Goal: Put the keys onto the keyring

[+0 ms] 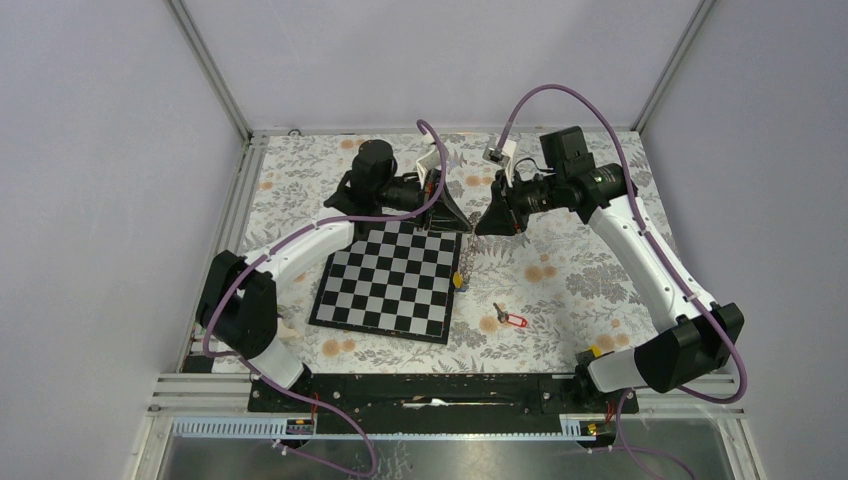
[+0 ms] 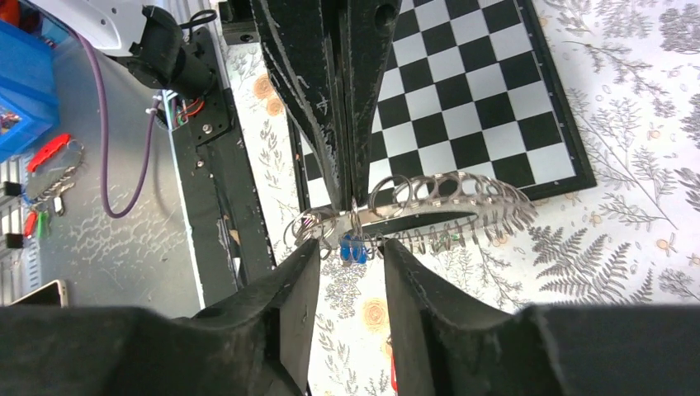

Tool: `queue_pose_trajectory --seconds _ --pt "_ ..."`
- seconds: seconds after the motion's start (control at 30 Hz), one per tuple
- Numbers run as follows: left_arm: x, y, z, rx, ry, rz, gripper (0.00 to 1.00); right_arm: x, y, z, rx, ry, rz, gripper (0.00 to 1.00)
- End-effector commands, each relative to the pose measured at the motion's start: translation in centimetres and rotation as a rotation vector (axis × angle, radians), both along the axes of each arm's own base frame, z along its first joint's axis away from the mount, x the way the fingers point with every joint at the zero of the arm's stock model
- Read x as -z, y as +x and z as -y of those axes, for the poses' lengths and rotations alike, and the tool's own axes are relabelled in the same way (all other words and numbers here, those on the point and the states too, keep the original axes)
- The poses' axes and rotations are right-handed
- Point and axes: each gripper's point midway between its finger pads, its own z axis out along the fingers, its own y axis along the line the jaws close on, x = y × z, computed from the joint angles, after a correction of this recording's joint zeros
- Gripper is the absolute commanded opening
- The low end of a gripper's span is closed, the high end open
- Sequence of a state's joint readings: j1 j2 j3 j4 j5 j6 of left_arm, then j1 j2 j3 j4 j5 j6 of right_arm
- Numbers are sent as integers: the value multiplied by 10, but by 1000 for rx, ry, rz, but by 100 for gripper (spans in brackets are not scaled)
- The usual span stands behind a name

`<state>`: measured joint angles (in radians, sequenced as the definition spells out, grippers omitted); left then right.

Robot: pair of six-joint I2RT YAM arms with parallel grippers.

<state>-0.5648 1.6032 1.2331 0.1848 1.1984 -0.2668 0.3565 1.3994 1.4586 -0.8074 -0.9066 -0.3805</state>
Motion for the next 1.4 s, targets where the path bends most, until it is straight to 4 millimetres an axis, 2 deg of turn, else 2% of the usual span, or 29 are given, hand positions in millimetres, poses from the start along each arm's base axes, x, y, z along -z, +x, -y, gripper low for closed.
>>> queue_pose_trajectory --seconds 0.0,0.1,0.27,0.53,0.67,0.97,1.1,1.37 --pt "-28 1 -7 -30 -11 168 0 -19 0 11 35 22 101 47" --pt "-27 2 -7 -41 -6 183 0 -16 1 20 68 -1 123 56" --pt "-28 1 -8 -50 -6 193 0 1 8 38 156 -88 141 61" --pt "-29 0 -11 -59 14 203 0 72 8 72 240 -307 51 63" --pt "-24 3 -13 -69 30 227 0 112 -5 86 220 -402 10 63" --pt "-15 14 -23 -107 70 231 0 187 -43 111 110 -553 -93 63" --pt "-9 20 -34 -132 98 231 0 209 -50 110 86 -570 -97 64" --pt "-8 24 -50 -171 111 228 0 232 -56 83 31 -627 -111 63"
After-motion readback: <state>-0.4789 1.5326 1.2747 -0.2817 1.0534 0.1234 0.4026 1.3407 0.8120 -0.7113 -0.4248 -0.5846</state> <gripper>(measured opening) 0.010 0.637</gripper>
